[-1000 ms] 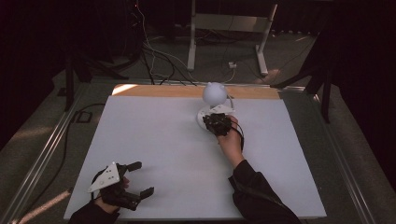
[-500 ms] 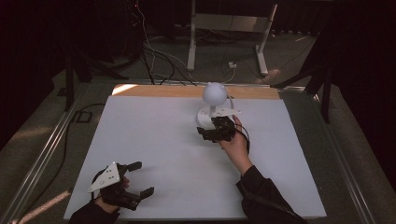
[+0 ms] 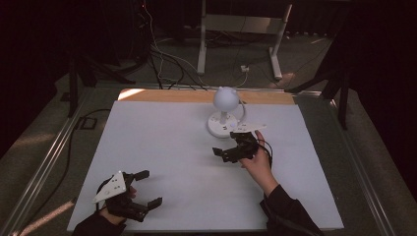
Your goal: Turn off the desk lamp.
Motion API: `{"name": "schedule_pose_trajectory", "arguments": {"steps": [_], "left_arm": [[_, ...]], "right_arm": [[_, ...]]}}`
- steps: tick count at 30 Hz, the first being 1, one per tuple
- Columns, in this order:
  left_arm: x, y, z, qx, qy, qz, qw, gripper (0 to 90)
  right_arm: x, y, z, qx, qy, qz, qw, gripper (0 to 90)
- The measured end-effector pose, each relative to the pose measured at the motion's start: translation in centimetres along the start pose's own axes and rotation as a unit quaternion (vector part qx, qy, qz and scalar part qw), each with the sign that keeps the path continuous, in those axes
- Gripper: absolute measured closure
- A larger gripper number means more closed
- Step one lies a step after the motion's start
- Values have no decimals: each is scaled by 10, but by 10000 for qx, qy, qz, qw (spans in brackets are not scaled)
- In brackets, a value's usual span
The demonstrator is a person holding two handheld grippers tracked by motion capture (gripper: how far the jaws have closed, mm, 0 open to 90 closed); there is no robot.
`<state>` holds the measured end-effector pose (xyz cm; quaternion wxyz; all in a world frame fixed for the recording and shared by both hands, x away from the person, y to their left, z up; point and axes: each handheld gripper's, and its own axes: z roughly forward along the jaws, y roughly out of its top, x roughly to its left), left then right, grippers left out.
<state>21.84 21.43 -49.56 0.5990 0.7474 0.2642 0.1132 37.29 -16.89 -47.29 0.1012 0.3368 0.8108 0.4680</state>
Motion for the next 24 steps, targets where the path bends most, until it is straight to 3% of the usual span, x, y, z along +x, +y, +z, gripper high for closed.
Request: {"name": "schedule_pose_trajectory", "arguments": {"steps": [4,6,12,24], "left_arm": [[0,0,0,4,-4,-8,10000,5],[0,0,0,4,-3,-3,10000,5],[-1,0,0,5,1,6,10000,5],[-1,0,-1,-14,-14,-1,10000,5]], "right_arm": [[0,-11,-11,-161,85,-118,9998,0],[0,-17,-16,-104,128,-130,9998,0],[-3,-34,-33,29,52,-100,9999,0],[-5,-69,-79,0,-147,12,9999,0]]}}
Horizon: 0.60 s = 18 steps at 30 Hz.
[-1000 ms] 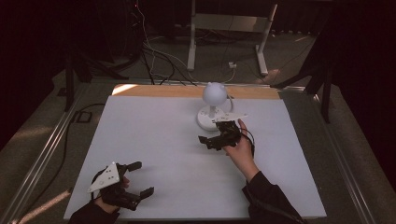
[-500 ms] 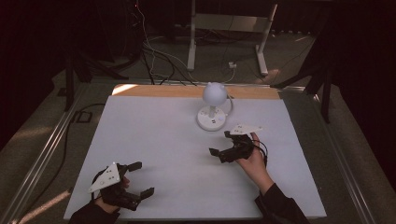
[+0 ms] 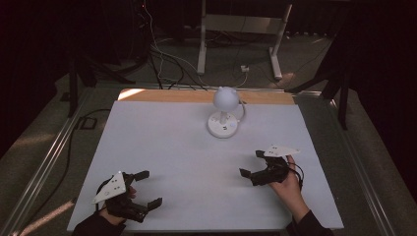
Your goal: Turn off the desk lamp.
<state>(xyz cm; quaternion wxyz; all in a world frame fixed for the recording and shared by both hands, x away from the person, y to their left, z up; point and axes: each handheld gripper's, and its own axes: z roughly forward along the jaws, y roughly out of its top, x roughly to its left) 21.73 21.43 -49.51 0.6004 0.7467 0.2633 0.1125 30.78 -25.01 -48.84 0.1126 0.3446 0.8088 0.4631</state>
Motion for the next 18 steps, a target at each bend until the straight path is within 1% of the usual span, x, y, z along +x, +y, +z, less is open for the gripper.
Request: {"name": "schedule_pose_trajectory", "arguments": {"steps": [2,6,10,14,16,18], "left_arm": [[1,0,0,9,7,-10,10000,5],[0,0,0,13,-1,0,10000,5],[0,0,0,3,3,5,10000,5],[0,0,0,-6,-9,1,10000,5],[0,0,0,1,-10,-3,10000,5],[0,0,0,-2,-16,-7,10000,5]], "right_arm": [[1,-7,-5,34,-75,-57,10000,0],[3,-20,-14,155,-107,-70,9998,0],[6,-29,-21,216,-231,-212,9993,0],[7,-40,-28,255,-265,-202,9991,0],[7,-45,-30,320,-303,-226,9988,0],[7,-49,-32,356,-275,-217,9987,0]]}}
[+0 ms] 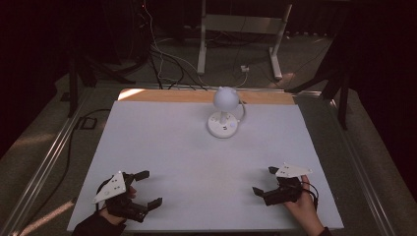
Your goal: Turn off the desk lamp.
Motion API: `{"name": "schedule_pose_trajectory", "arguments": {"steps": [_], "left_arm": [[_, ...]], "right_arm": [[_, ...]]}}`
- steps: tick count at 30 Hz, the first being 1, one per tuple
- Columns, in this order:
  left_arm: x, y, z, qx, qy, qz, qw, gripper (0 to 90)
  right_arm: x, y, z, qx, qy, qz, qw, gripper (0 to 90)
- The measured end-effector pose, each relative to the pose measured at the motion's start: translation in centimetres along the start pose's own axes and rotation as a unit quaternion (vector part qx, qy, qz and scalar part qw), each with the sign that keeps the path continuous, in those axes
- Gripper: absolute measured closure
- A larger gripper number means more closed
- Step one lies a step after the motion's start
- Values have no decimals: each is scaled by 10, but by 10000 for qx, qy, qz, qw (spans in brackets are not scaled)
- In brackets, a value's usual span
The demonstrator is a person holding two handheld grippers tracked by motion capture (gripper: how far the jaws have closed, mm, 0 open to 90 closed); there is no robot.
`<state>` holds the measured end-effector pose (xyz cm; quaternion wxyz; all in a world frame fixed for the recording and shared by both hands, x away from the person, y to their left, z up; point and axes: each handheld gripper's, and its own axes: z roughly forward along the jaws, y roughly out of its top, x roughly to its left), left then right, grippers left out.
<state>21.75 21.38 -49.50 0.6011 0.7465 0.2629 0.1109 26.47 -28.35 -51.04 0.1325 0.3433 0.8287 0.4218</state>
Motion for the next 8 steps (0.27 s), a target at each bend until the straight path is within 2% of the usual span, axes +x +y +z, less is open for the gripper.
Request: {"name": "schedule_pose_trajectory", "arguments": {"steps": [8], "left_arm": [[0,0,0,-6,7,2,10000,5]], "right_arm": [[0,-1,-2,-52,-100,-106,9999,0]]}}
